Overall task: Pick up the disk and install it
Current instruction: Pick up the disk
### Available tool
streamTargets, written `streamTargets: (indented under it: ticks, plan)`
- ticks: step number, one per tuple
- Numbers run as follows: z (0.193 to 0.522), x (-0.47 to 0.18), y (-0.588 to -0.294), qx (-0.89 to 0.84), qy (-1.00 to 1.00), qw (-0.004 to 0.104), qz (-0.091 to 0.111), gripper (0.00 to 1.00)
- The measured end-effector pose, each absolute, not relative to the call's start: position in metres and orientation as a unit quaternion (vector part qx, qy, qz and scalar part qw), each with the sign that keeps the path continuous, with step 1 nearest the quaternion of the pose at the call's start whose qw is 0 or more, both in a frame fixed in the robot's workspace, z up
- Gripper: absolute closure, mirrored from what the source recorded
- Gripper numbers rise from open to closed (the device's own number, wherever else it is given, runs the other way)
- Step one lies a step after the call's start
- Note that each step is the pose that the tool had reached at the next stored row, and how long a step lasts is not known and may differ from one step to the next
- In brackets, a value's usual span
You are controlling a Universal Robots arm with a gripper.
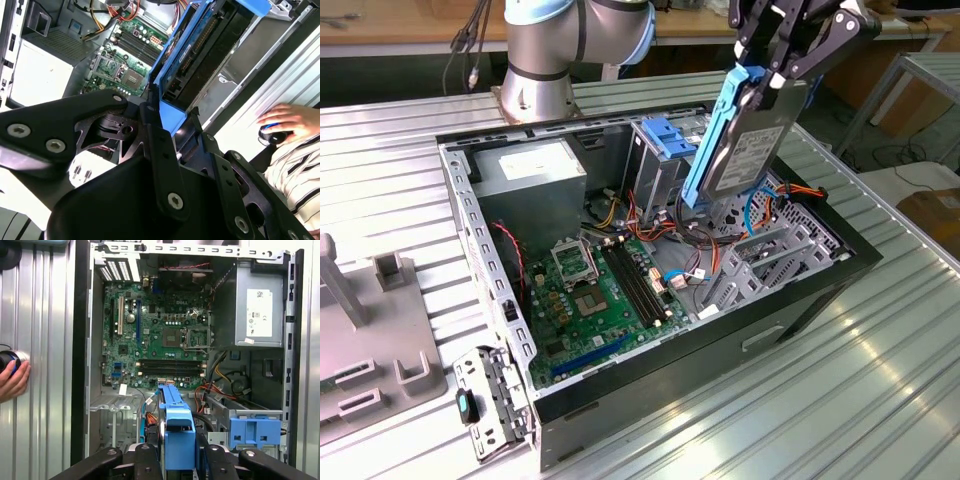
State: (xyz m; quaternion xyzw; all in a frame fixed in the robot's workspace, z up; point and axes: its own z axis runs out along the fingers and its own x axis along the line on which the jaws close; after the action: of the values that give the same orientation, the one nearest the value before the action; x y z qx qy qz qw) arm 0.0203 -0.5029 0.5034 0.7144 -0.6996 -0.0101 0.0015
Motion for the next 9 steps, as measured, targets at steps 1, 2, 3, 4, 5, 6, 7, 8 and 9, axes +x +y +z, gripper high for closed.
streamTargets:
  ticks: [1, 2, 3, 4, 5, 6, 7, 8, 9]
  plan:
    - [0.505, 0.0203, -0.5029, 0.714, -0.7, 0.002, -0.01, 0.64]
    - [0.5066, 0.0203, -0.5029, 0.714, -0.7, 0.002, -0.01, 0.64]
    - [0.5076, 0.0203, -0.5029, 0.714, -0.7, 0.002, -0.01, 0.64]
    - [0.5084, 0.0203, -0.5029, 0.714, -0.7, 0.002, -0.01, 0.64]
    - [0.5093, 0.0203, -0.5029, 0.714, -0.7, 0.002, -0.01, 0.64]
    - [0.5103, 0.0203, -0.5029, 0.714, -0.7, 0.001, -0.01, 0.64]
    - [0.5105, 0.0203, -0.5029, 0.714, -0.7, 0.001, -0.01, 0.64]
    - [0.5107, 0.0203, -0.5029, 0.714, -0.7, 0.002, -0.01, 0.64]
    - [0.5107, 0.0203, -0.5029, 0.714, -0.7, 0.001, -0.01, 0.64]
